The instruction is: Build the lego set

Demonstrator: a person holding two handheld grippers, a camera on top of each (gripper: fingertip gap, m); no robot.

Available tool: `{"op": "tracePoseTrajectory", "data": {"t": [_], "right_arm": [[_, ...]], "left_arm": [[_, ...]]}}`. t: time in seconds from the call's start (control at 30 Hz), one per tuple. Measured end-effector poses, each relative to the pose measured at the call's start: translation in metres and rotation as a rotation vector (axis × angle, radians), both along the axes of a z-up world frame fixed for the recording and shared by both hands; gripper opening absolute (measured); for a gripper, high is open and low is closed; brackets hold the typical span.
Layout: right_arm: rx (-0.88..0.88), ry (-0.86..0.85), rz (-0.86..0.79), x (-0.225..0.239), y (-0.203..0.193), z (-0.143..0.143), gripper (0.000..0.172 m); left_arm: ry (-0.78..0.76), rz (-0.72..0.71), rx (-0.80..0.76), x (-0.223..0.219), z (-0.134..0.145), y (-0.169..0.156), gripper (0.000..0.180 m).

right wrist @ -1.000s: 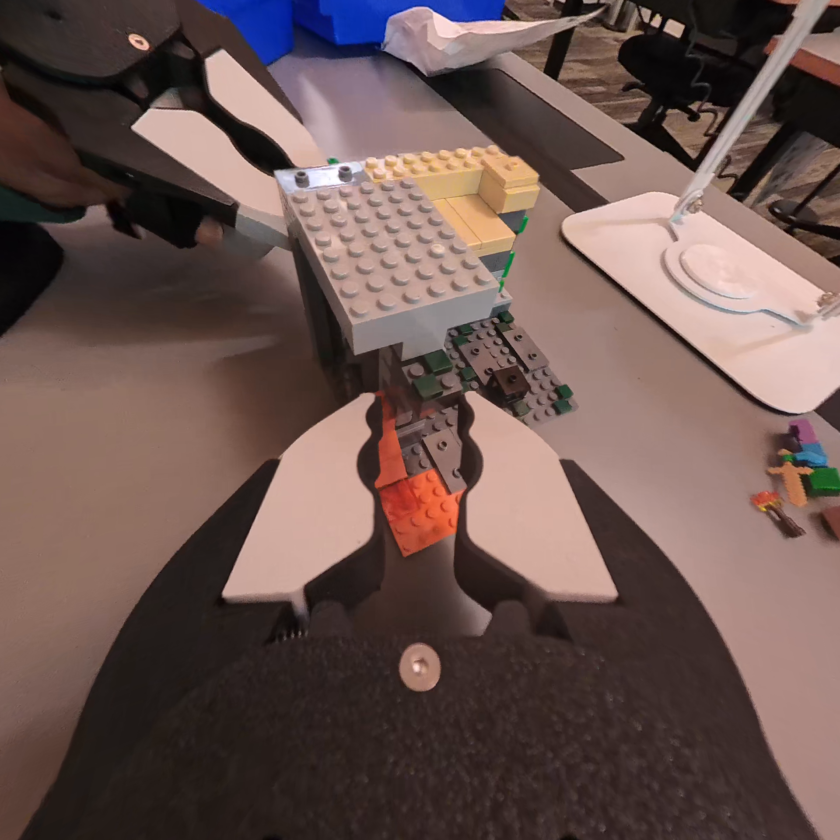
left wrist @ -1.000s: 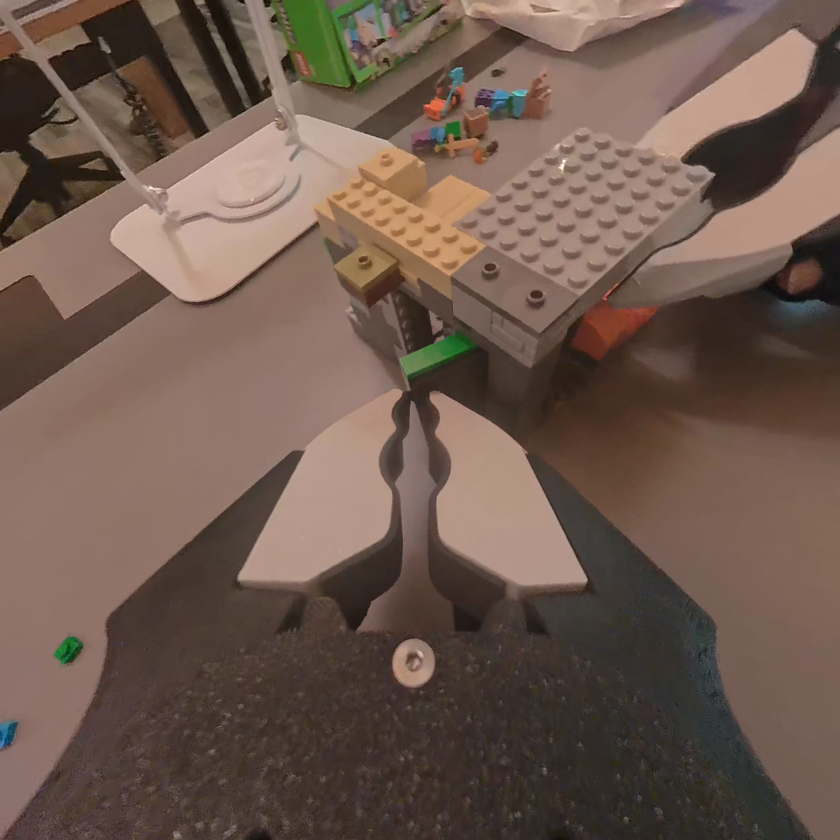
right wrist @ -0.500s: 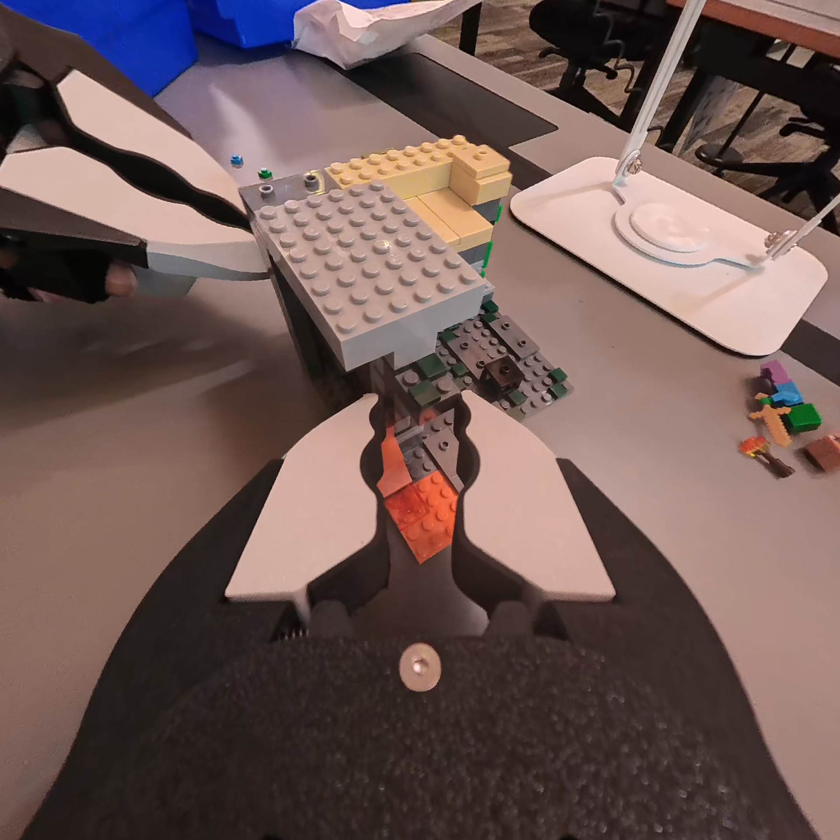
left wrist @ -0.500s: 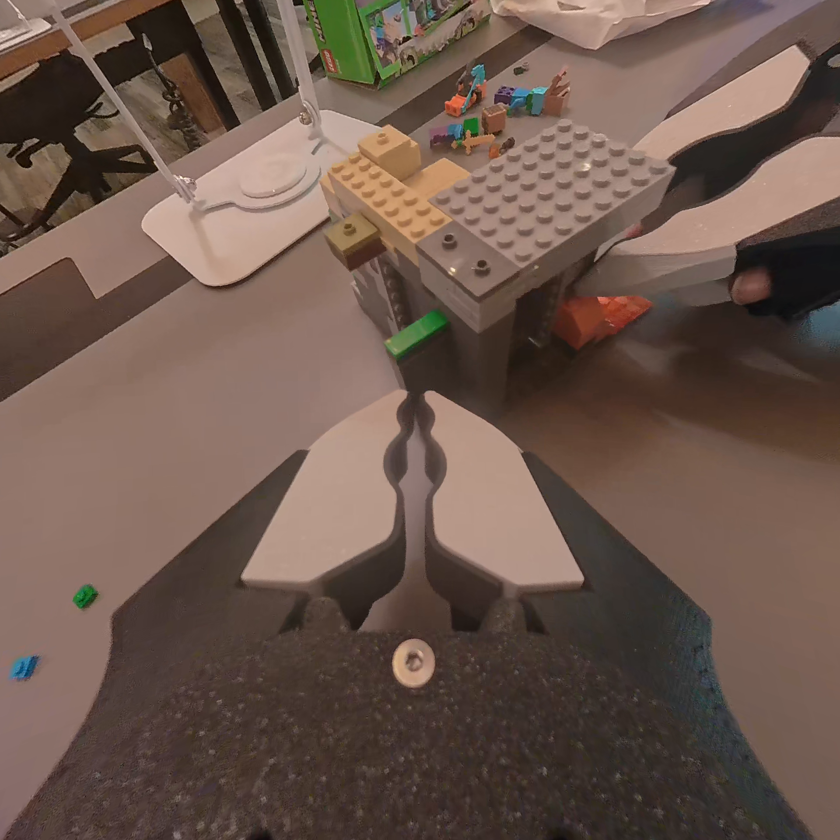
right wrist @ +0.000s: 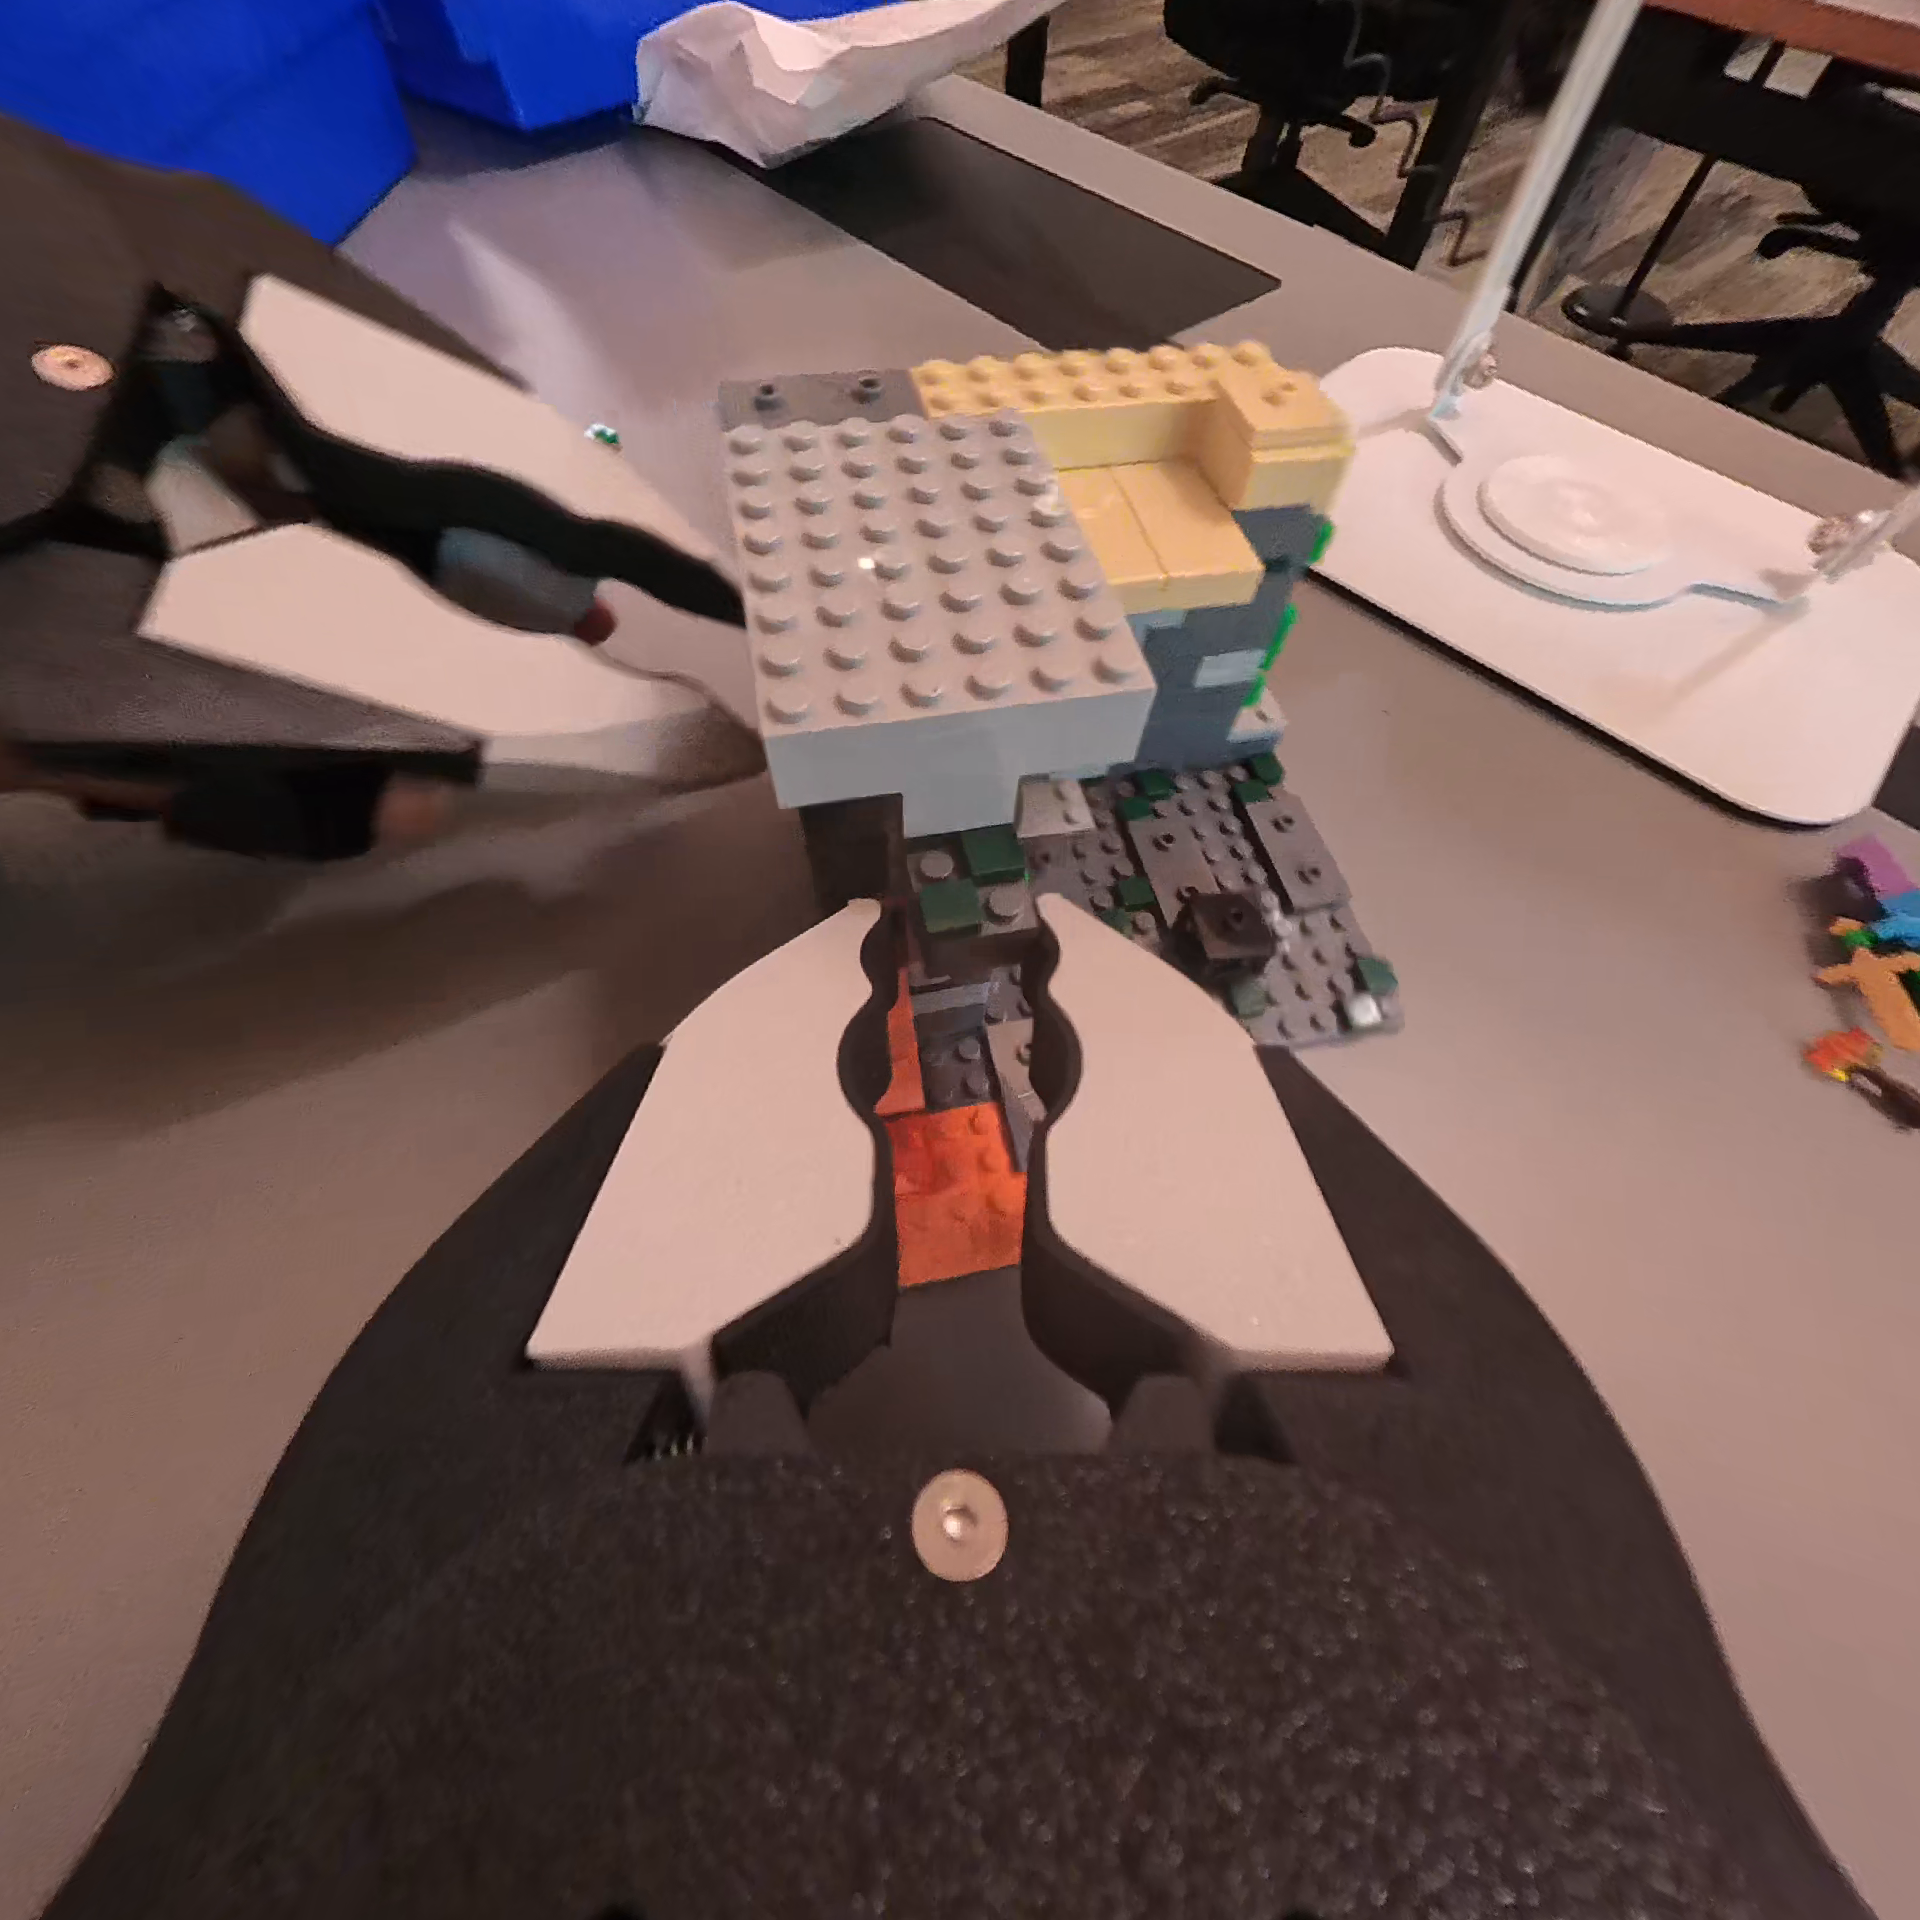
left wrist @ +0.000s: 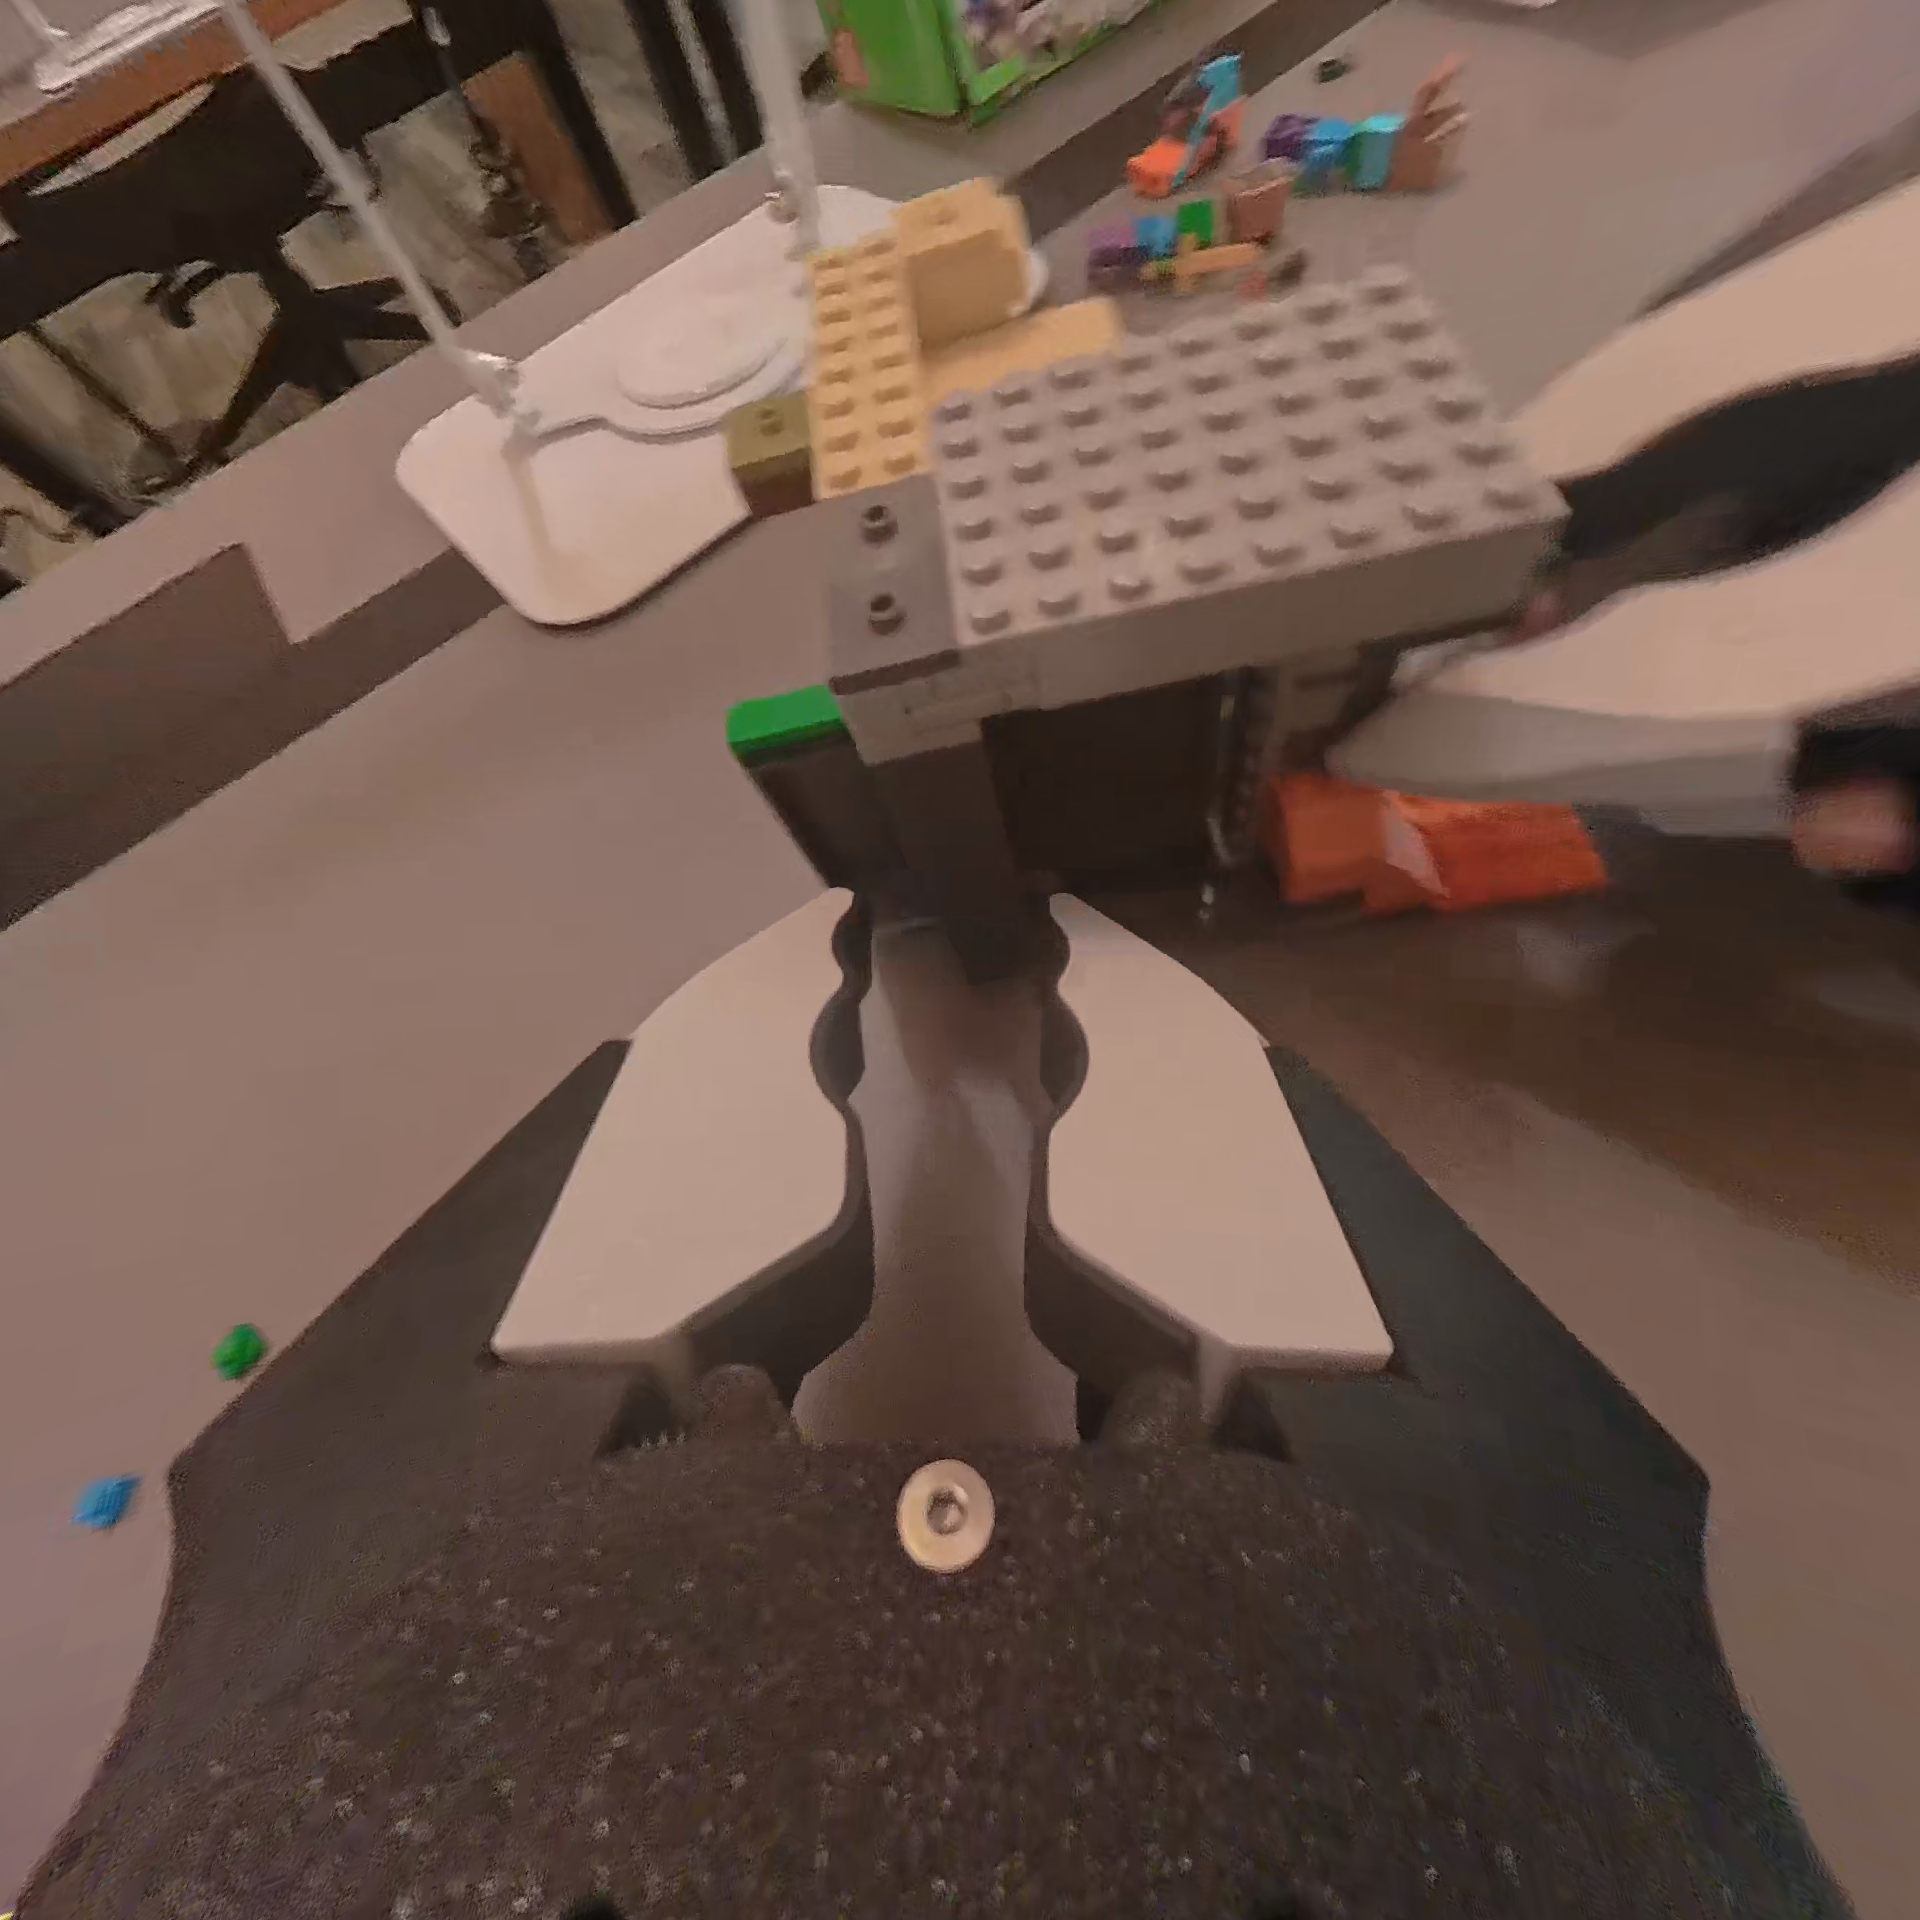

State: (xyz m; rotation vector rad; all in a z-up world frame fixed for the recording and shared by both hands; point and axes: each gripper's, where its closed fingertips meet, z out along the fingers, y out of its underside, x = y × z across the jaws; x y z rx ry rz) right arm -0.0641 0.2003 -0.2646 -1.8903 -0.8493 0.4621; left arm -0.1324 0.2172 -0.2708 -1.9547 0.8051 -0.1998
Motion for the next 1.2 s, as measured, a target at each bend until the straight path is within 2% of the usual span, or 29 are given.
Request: {"op": "tracePoseTrajectory", "data": {"t": [0.1,0.17,0.27,0.37,0.5,0.6,0.73,0.83,0.93,1.07,1.2], "right_arm": [[0.026,-0.016,0.080,-0.013,-0.003,0.002,0.024],[0.022,0.002,0.115,-0.015,-0.005,0.006,0.031],[0.013,0.043,0.154,-0.008,-0.008,0.014,0.034],[0.040,-0.018,0.183,0.009,-0.005,0.014,0.034],[0.070,-0.166,0.261,0.034,0.002,0.002,0.035],[0.073,-0.258,0.357,0.034,0.004,-0.011,0.041],[0.055,-0.369,0.424,0.027,0.022,-0.026,0.043],[0.002,-0.359,0.459,0.020,0.031,-0.029,0.039],[-0.042,-0.339,0.494,0.020,0.033,-0.032,0.023],[-0.084,-0.278,0.505,0.020,0.032,-0.031,0.020],[-0.102,-0.226,0.512,0.015,0.028,-0.030,0.019]], "left_arm": [[-0.011,0.035,0.012,-0.009,0.002,0.020,0.027],[-0.009,0.053,0.012,-0.014,0.002,0.030,0.024],[0.009,0.075,0.047,-0.019,0.006,0.043,0.019],[0.015,0.086,0.052,-0.022,0.010,0.050,0.022],[-0.010,0.042,0.050,-0.025,0.023,0.033,0.016],[-0.044,-0.007,0.062,-0.022,0.033,0.013,0.012],[0.000,-0.062,0.128,-0.019,0.038,-0.002,0.011],[0.034,-0.084,0.154,-0.014,0.035,-0.004,0.009],[0.067,-0.113,0.152,-0.009,0.028,-0.006,0.009],[0.121,-0.152,0.189,-0.004,0.028,-0.008,0.009],[0.077,-0.256,0.173,0.008,0.033,-0.022,0.007]]}}
